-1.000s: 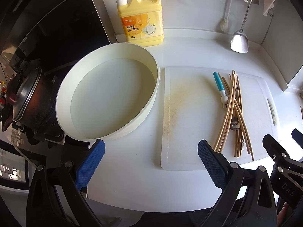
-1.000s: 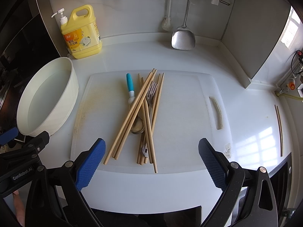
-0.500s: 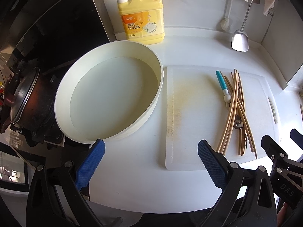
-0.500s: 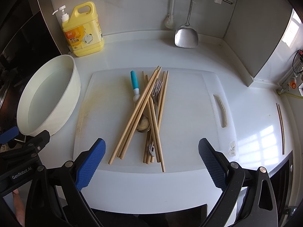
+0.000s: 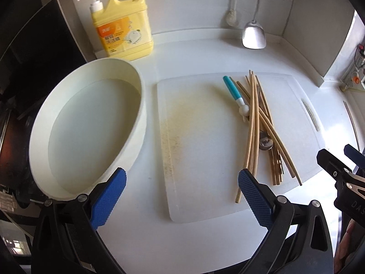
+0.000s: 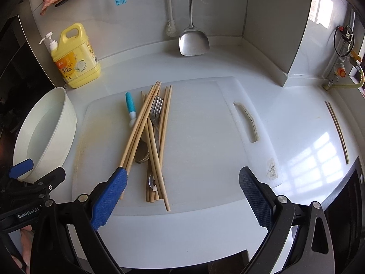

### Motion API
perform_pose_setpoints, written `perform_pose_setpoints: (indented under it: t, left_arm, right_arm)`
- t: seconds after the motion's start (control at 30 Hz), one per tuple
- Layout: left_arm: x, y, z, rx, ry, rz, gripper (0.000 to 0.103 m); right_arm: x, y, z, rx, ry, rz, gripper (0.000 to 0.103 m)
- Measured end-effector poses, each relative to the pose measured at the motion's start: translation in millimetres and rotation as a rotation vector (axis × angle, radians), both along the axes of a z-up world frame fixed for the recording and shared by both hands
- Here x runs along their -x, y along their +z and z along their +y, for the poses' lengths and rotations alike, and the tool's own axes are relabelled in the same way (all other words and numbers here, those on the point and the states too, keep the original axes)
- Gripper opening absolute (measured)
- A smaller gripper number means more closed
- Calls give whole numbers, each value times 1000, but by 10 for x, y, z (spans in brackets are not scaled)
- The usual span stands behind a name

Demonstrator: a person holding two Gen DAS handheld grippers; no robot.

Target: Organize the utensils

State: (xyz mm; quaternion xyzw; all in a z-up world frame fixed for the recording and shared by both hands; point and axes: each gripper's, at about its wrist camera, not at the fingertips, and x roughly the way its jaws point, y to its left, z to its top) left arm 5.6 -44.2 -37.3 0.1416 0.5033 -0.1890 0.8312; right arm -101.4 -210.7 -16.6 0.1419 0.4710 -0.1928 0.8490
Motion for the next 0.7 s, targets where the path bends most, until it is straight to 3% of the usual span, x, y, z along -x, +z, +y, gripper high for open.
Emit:
perform_pose_setpoints:
  t: [0.13, 0.27, 0.47, 0.7]
  left_arm:
    - [27, -99, -171, -4, -18, -47, 97]
    - [-8, -146, -272, 60, 6, -57, 97]
    - [-14, -260, -477, 117, 71, -82, 97]
    - [-65, -471, -724, 91, 81, -136, 97]
  right_arm:
    - [49, -126, -144, -19, -4, -6, 94]
    - [79, -243, -265, -2, 48, -21, 94]
    - [70, -462, -616, -72, 91, -60, 94]
    - [-57, -644, -694, -76, 193, -79, 94]
